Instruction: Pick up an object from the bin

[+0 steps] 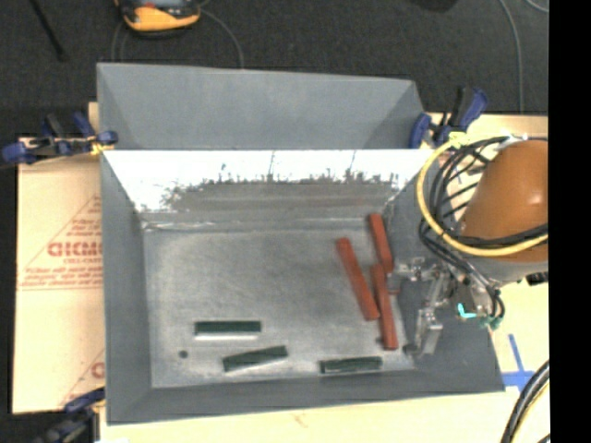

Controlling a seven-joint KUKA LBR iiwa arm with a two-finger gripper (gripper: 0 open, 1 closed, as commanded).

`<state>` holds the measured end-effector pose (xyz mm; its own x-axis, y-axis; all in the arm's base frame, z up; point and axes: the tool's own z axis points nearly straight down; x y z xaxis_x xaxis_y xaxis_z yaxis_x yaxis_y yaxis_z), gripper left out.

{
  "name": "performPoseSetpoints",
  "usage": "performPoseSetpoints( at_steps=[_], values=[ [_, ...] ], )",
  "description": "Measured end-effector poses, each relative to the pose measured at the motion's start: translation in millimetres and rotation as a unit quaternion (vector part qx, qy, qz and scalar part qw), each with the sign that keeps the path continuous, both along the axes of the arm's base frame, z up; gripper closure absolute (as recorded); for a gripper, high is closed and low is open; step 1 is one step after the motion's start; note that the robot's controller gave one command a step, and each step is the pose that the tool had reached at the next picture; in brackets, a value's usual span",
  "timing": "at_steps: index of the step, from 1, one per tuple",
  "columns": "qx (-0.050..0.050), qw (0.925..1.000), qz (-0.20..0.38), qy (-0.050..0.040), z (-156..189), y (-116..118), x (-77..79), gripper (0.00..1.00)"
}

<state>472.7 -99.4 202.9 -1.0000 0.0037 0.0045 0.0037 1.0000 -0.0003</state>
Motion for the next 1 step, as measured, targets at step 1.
performPoseSetpoints(
  at_steps=[1],
  values=[
    [0.0, 1.0, 0.0, -0.0017, 1.9, 0.1, 0.6, 0.0]
  ],
)
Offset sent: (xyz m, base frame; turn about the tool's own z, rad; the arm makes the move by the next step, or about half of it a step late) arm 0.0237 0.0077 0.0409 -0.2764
